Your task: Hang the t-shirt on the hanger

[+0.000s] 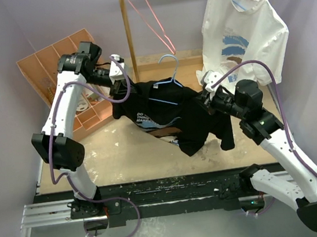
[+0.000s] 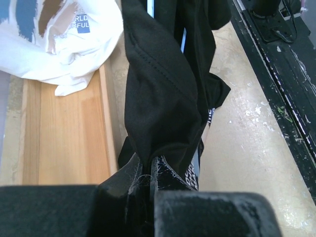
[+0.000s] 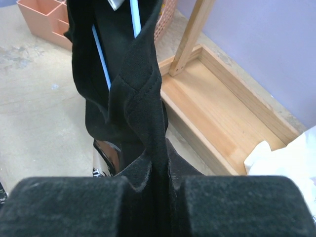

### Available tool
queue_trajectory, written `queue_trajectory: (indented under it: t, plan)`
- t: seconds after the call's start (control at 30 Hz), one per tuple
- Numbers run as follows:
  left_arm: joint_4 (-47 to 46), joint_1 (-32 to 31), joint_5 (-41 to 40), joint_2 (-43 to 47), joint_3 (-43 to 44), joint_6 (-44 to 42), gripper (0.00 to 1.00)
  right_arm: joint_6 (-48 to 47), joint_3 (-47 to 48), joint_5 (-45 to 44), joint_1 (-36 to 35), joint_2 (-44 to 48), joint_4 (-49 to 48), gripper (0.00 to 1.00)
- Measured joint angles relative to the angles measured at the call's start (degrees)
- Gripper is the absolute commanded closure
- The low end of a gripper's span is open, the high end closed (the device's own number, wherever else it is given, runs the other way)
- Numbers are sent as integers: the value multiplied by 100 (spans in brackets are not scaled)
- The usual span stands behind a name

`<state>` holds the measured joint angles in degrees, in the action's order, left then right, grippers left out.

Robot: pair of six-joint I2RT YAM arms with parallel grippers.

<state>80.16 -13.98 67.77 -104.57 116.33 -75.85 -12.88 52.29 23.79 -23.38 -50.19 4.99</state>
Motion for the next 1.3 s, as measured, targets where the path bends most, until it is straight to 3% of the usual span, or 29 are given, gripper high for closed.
queue_trajectory:
  t: [0.13, 0.23, 0.53, 0.77, 0.93, 1.3]
  plan:
    - [122, 166, 55, 24, 155, -13, 100, -24, 22, -219, -7, 0, 221, 67]
    - [190, 313, 55, 46, 188, -22, 100, -15, 66, -369, -4, 0, 369, 61]
    - [219, 385, 55, 48, 197, -24, 100, 79, 372, -946, -7, -46, 1158, 56]
    - [219, 413, 107, 48, 197, -24, 100, 186, 713, -688, -4, 44, 1392, 43]
    - [203, 461, 142, 46, 197, -20, 100, 361, 1110, 15, -4, 118, 927, 40]
    - [223, 485, 210, 48, 197, -24, 100, 446, 1572, 1021, -13, -1154, -581, 36]
